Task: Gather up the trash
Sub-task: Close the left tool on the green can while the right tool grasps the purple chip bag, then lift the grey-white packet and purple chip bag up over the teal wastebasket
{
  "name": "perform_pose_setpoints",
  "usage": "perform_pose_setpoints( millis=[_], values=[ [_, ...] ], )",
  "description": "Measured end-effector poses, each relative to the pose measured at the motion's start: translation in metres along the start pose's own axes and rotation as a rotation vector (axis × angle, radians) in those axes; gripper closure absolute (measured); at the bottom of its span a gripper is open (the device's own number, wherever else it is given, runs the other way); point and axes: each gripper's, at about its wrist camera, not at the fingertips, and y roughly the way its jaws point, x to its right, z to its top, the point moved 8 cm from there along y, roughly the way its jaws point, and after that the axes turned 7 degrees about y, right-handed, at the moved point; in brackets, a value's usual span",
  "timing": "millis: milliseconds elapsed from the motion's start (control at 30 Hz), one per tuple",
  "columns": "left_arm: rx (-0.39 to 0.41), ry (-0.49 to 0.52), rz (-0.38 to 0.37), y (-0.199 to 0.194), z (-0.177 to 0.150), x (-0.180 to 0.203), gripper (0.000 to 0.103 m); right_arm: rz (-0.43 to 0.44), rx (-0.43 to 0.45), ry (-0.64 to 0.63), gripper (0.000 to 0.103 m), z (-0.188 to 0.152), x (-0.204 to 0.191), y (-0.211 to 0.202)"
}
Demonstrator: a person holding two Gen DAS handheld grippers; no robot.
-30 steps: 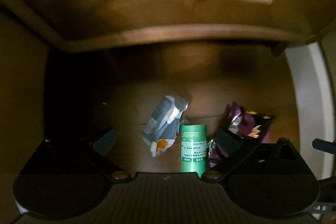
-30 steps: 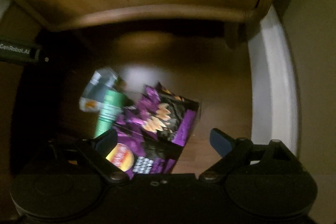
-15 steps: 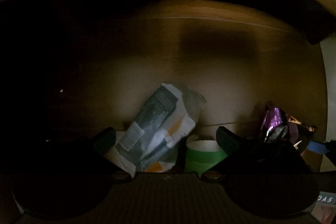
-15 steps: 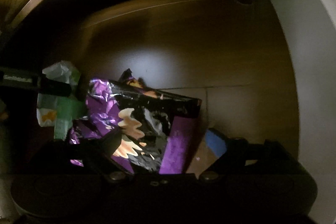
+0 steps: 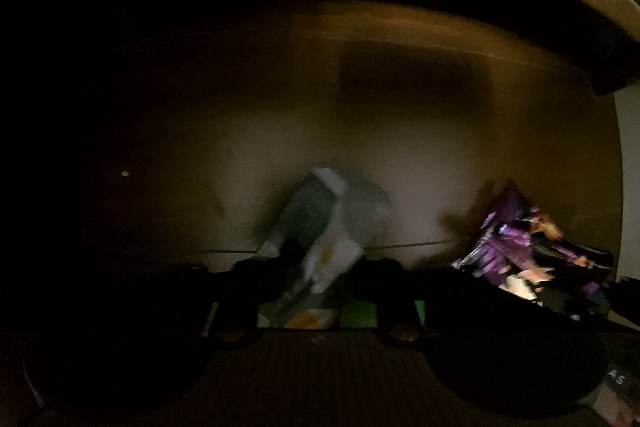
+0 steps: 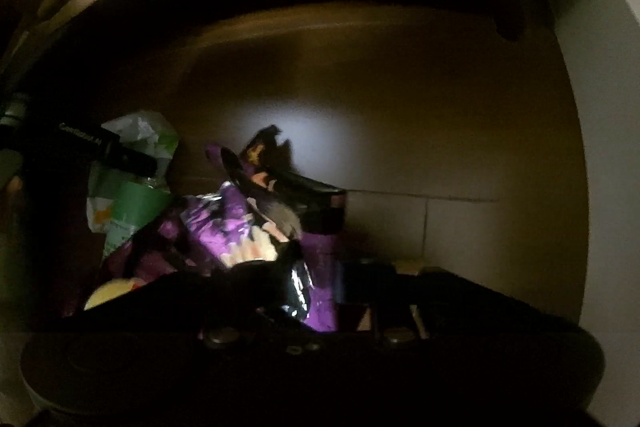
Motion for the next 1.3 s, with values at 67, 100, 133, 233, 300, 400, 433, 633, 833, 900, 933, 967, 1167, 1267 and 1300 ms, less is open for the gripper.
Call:
perform_pose_setpoints(
  millis=[67,100,133,233,300,400,433,633,833,900,933,967,1167,1267,1300],
  values=[
    [0.015,0.000,0.021,-0.012,0.000,-0.003,0.091,-0.025,0.018,-0.010,0.096,0.000,-0.001,-0.011],
    [0.017,-0.002,0.024,-0.020,-0.001,-0.006,0.092,-0.023,0.028,-0.002,0.097,-0.001,0.001,-0.017],
    [0.019,-0.003,0.033,-0.026,-0.001,-0.008,0.092,-0.021,0.036,0.007,0.097,0.002,0.001,-0.020],
    [0.024,-0.006,0.058,-0.040,-0.004,-0.011,0.093,-0.019,0.061,0.047,0.098,0.001,-0.002,-0.041],
    [0.029,-0.019,0.062,-0.057,-0.005,-0.013,0.093,-0.020,0.081,0.053,0.099,0.000,-0.005,-0.059],
    [0.033,-0.037,0.064,-0.087,-0.007,-0.016,0.093,-0.025,0.115,0.031,0.099,0.003,-0.014,-0.089],
    [0.039,-0.045,0.062,-0.099,-0.007,-0.017,0.093,-0.030,0.127,0.021,0.099,0.004,-0.018,-0.100],
    [0.077,-0.073,0.021,-0.195,-0.014,-0.015,0.093,-0.044,0.193,0.039,0.100,0.014,-0.039,-0.188],
    [0.114,-0.080,-0.035,-0.317,-0.008,-0.008,0.093,-0.068,0.251,0.059,0.100,0.033,-0.072,-0.292],
    [0.139,-0.073,-0.047,-0.363,-0.003,-0.008,0.093,-0.072,0.278,0.068,0.100,0.041,-0.083,-0.330],
    [0.153,-0.065,-0.048,-0.381,0.000,-0.006,0.093,-0.075,0.290,0.072,0.100,0.045,-0.088,-0.347],
    [0.169,-0.055,-0.048,-0.398,0.000,-0.004,0.092,-0.077,0.301,0.074,0.100,0.048,-0.093,-0.363],
    [0.252,-0.002,-0.059,-0.512,0.010,0.001,0.092,-0.076,0.390,0.063,0.100,0.077,-0.131,-0.478],
    [0.314,0.037,-0.063,-0.564,0.014,0.010,0.092,-0.071,0.423,0.044,0.100,0.091,-0.150,-0.525],
    [0.333,0.050,-0.071,-0.584,0.017,0.011,0.092,-0.071,0.432,0.032,0.100,0.094,-0.157,-0.542]
  ],
)
